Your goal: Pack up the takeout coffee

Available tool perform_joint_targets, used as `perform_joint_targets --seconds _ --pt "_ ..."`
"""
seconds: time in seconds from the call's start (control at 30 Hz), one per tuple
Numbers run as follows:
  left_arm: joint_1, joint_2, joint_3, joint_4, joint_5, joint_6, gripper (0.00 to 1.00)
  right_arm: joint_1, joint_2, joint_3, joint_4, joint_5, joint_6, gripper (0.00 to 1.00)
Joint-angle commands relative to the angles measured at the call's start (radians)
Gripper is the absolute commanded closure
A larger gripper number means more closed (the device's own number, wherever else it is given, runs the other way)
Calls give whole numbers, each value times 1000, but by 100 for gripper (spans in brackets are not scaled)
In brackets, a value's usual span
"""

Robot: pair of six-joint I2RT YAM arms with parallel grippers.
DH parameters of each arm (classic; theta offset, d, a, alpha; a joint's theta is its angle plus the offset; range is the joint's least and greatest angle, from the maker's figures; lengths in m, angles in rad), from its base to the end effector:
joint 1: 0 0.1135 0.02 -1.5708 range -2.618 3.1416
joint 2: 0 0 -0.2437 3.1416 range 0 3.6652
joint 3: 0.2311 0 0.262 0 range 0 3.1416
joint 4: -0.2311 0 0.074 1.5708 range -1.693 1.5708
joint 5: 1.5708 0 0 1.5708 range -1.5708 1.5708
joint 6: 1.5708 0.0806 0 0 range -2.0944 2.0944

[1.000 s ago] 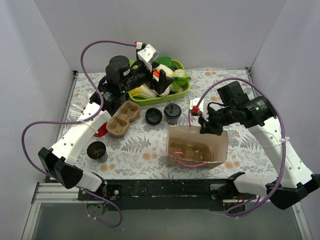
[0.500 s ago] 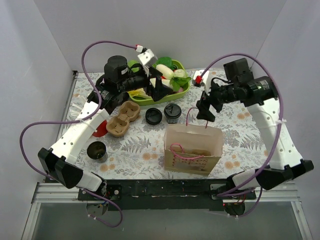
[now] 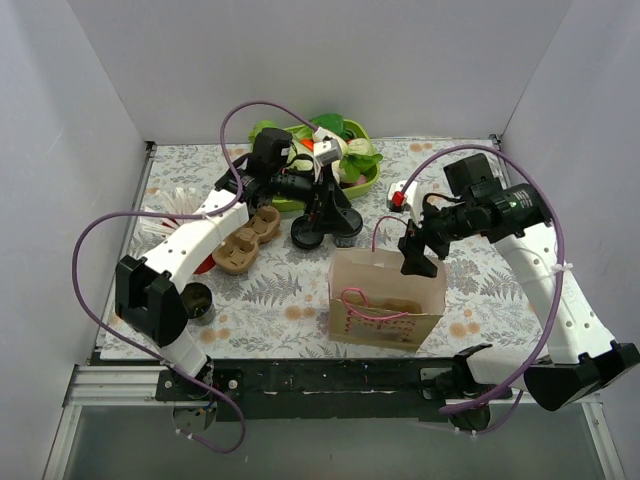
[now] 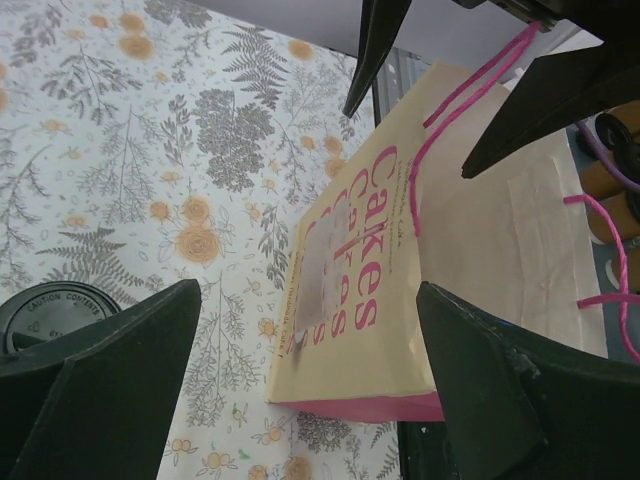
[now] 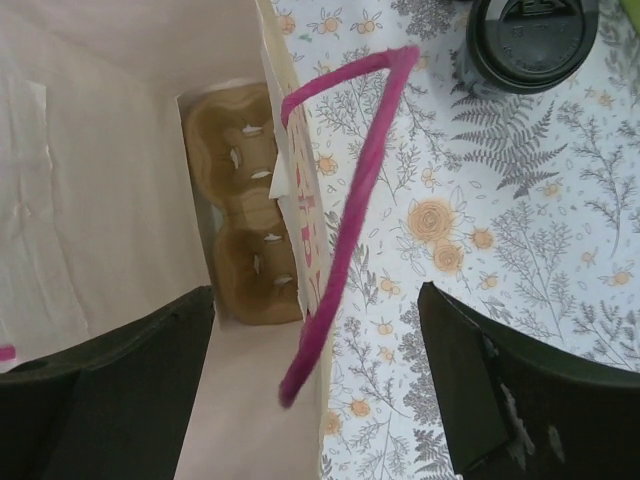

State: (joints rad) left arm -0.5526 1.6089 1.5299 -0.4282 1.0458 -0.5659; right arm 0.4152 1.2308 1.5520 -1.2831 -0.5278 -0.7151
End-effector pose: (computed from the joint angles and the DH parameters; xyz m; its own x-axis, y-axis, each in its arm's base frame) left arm 0.2939 -0.2632 0.3412 -0.8352 0.1994 -0.5125 0.5438 0.1617 -0.8235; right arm 0.2068 0.1355 0.3629 -0.1654 -0.6920 -0.7027 -0.9543 0.2922 -0.0631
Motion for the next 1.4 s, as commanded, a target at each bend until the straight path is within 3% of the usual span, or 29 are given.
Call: perform_joint_targets --seconds 0.0,0.1,0.13,0.2,0.23,0.4,0.57,0.7,0.83,1.03,1.17,1.2,1.23,1.33,1.37 --pt "-18 31 42 -75 80 75 13 -1 -36 -82 69 20 -14 14" --pt "-30 48 32 -81 92 98 14 -1 -30 -115 74 9 -26 30" --pt "-33 49 35 -81 88 98 15 0 -22 -116 73 -15 -27 56" --pt "-38 51 52 -83 44 92 16 0 -13 -89 51 -50 -46 95" --pt "-40 49 56 -77 22 69 16 0 -5 -67 32 -76 -49 99" --pt "-18 4 99 -35 -93 -11 15 -3 24 104 -28 -101 -37 99" --pt "95 -64 140 72 -138 -257 15 -1 45 197 -28 -175 49 99" --pt "216 -86 217 101 -185 -310 9 -1 67 292 -30 -175 74 99" --pt "255 -54 302 86 -201 -293 8 -1 93 364 -28 -195 100 99" --pt "275 -23 349 94 -202 -289 7 -1 90 326 -28 -218 100 99" --pt "281 -10 339 94 -198 -285 6 -1 88 127 -27 -238 94 99" --pt "281 -4 320 91 -196 -278 5 -1 94 78 -27 -238 88 93" --pt "283 -1 309 86 -199 -261 5 -1 101 38 -24 -219 85 63" --pt "281 28 283 25 -208 -217 3 -3 139 26 -16 -146 94 9" --pt "281 40 289 -47 -240 -168 4 -1 147 54 -13 -126 91 8"
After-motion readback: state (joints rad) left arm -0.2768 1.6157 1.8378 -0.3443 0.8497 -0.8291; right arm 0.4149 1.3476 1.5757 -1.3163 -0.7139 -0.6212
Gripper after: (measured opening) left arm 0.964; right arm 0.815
